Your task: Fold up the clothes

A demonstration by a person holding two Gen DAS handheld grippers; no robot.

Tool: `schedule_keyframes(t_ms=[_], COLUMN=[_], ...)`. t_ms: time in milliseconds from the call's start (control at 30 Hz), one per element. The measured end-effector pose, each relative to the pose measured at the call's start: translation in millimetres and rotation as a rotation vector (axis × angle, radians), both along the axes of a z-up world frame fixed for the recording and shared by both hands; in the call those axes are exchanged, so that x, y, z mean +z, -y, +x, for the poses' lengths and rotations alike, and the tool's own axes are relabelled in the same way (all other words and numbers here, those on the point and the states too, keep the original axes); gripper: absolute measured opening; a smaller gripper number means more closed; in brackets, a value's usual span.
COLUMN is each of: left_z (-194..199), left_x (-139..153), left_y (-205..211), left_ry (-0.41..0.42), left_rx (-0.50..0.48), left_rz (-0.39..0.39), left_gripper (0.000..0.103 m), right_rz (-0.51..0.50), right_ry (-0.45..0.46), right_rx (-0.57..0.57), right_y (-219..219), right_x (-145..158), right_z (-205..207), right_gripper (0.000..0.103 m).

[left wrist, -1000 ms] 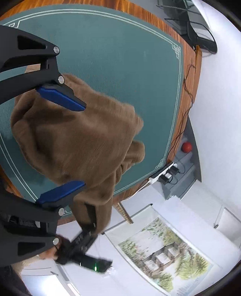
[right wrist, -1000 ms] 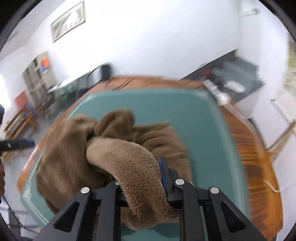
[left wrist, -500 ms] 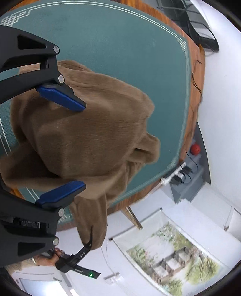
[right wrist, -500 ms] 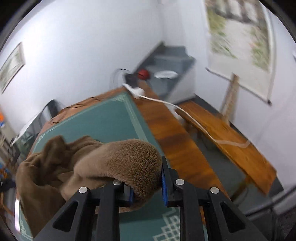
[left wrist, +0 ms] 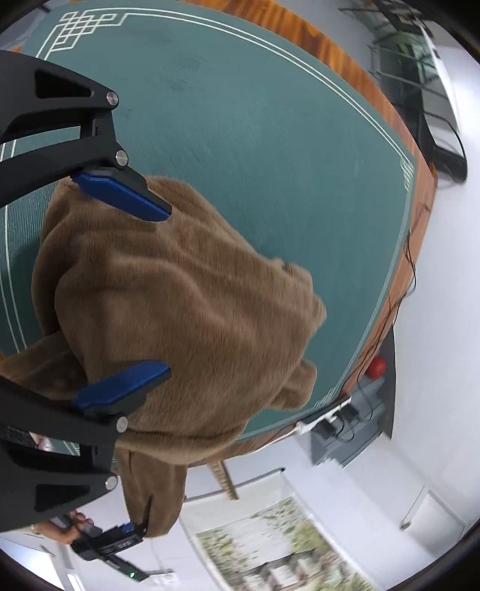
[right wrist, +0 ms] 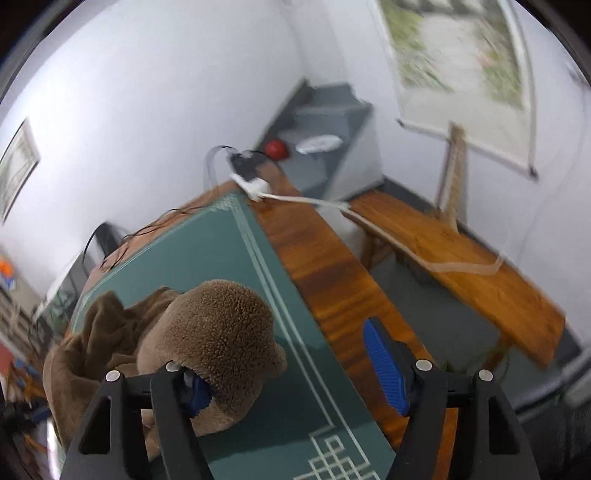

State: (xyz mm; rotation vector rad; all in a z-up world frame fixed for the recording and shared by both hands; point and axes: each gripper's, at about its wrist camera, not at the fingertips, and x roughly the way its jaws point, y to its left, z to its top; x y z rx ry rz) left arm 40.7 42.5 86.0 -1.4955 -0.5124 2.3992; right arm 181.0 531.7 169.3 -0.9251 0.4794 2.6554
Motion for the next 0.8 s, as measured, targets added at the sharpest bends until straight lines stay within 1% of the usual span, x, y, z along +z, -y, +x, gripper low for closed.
schedule_keyframes(t_ms=[33,167,233,333,433,533,600,733,800], left_z=[0.3,1.8,0.7,-4.9,-10.6,-16.2,-21.7,-23.0,-20.3], left_x=[-1.3,-5.1,-6.5,-10.3,-13.7,-17.5,-24.8,-38.4,-37.7], left_y=[0.8,2.9,4.4,7.7,7.2,5.2,2.6,-5.4,-17.3], left_ry=[0.002,0.004,0.003,0.014,0.02,0.031,0.06,0.113,0.106], left_rx=[0.007,0.03,0.038,0.064,0.079,0.081,0.071,0.055,0.011], left_rz=[0.002,0.009,0.02,0.042,0.063,0.075,0.093,0.136,0.122], left_gripper=[0.082,0.082,0.082,0.082,0.082,0.082,0.083,0.083,0.083], right_rz=[0.037,-0.085,-0.229,-0.381,-0.468,-0.576,-0.594,-0.577,-0.597], right_ry=[-0.01,-0.023,-0.025,-0.006,0.024,0.029,0.033,0.152,0.173], right_rx=[0.015,-0.027,-0.107,-0.18,-0.205,-0.257,-0.271,-0.145,-0.121], right_y=[6.8,-23.5,-52.7,-78.9,-86.0,-99.1,-106.2,-105.2,-106.2], right_x=[6.5,11.7,3.5,-13.4,-31.2,-47.5,-50.2,-51.5,-57.5], right_z=[-1.8,-5.2,3.2,15.5,23.7,37.6,47.6,44.3,46.9], right_gripper=[0.073,0.073,0.073,0.073,0.073,0.073,0.074,0.074,0.074])
